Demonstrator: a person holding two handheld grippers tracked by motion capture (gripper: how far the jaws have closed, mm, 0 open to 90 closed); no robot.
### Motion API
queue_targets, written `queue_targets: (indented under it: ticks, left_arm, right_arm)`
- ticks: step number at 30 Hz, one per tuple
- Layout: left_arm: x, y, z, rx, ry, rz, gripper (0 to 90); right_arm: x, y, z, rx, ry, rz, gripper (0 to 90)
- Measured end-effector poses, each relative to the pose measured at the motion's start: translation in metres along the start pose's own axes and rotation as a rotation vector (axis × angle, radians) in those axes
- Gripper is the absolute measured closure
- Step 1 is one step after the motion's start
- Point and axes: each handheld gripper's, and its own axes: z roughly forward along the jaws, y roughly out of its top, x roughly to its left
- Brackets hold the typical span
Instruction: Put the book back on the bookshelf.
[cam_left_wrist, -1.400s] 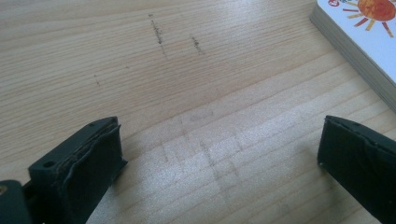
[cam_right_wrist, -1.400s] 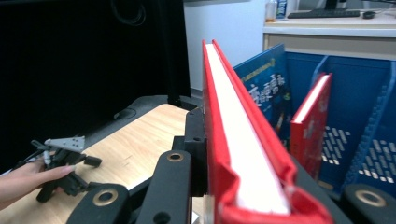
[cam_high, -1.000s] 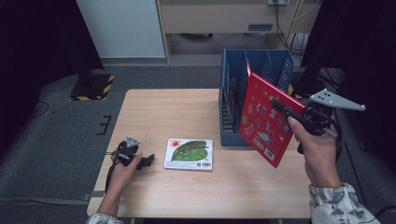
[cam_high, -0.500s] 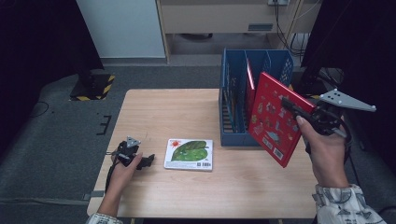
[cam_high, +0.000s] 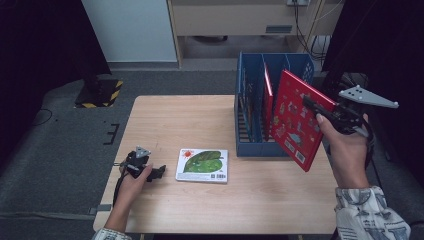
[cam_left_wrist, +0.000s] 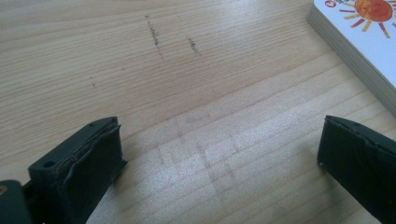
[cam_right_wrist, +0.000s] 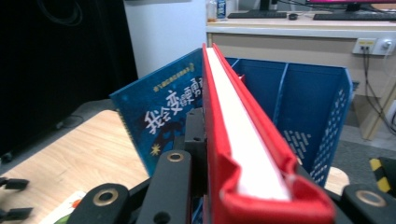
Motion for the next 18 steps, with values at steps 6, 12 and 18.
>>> queue_targets:
  ticks: [6, 12, 18]
  left_arm:
    - [-0.001, 0.000, 0.000, -0.002, -0.001, -0.002, 0.0]
    - [-0.001, 0.000, 0.000, -0.002, -0.002, -0.001, 0.0]
    - [-0.001, 0.000, 0.000, 0.001, -0.004, 0.003, 0.0]
  right_arm:
    - [-0.003, 0.003, 0.010, 0.004, -0.057, -0.032, 79.2]
    - [-0.005, 0.007, 0.024, 0.008, -0.091, -0.040, 79.2]
    - [-0.010, 0.008, 0.035, 0.009, -0.131, -0.037, 79.2]
